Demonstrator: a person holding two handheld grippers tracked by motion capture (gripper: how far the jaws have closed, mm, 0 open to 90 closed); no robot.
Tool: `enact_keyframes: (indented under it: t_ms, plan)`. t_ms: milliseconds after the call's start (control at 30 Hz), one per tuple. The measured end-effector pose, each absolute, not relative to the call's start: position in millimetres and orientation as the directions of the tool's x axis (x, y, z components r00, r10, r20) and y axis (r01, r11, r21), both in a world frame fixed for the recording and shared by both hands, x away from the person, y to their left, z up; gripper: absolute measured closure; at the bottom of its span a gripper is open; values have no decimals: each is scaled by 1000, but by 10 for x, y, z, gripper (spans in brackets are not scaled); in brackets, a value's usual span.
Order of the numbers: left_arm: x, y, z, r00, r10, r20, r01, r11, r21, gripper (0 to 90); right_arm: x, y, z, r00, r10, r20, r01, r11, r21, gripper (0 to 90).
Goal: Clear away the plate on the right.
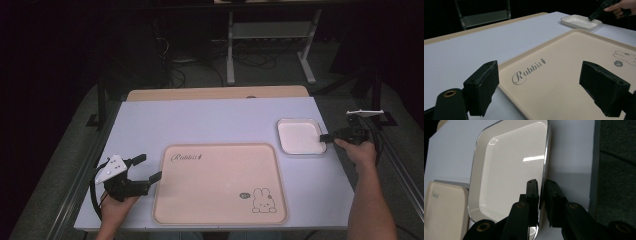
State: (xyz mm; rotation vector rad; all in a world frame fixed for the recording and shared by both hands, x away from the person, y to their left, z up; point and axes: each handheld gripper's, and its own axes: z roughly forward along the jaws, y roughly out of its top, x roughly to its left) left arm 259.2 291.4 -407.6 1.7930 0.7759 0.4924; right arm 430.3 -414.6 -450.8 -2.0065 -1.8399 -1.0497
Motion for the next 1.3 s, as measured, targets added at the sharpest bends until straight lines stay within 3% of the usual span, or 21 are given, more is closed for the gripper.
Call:
enact_keyframes:
  t_ms: [400, 533, 900, 1300]
  plan:
    - [2583, 2882, -4078, 710, 703, -34, 267, -224, 937, 154, 4307, -4061, -4483, 28, 820, 572, 938, -220, 269, 885]
    - [2579, 2907, -4072, 707, 707, -34, 267, -222, 938, 154, 4289, -4065, -4504, 49, 797, 602, 936, -247, 251, 886]
    - [2572, 2868, -4063, 711, 703, -32, 261, -221, 940, 154, 4105, -4058, -4374, -17, 745, 666, 911, -263, 318, 886]
    - [2575, 2863, -4057, 712, 701, -33, 258, -218, 941, 154, 3873, -4102, -4304, -6, 730, 683, 890, -307, 337, 886]
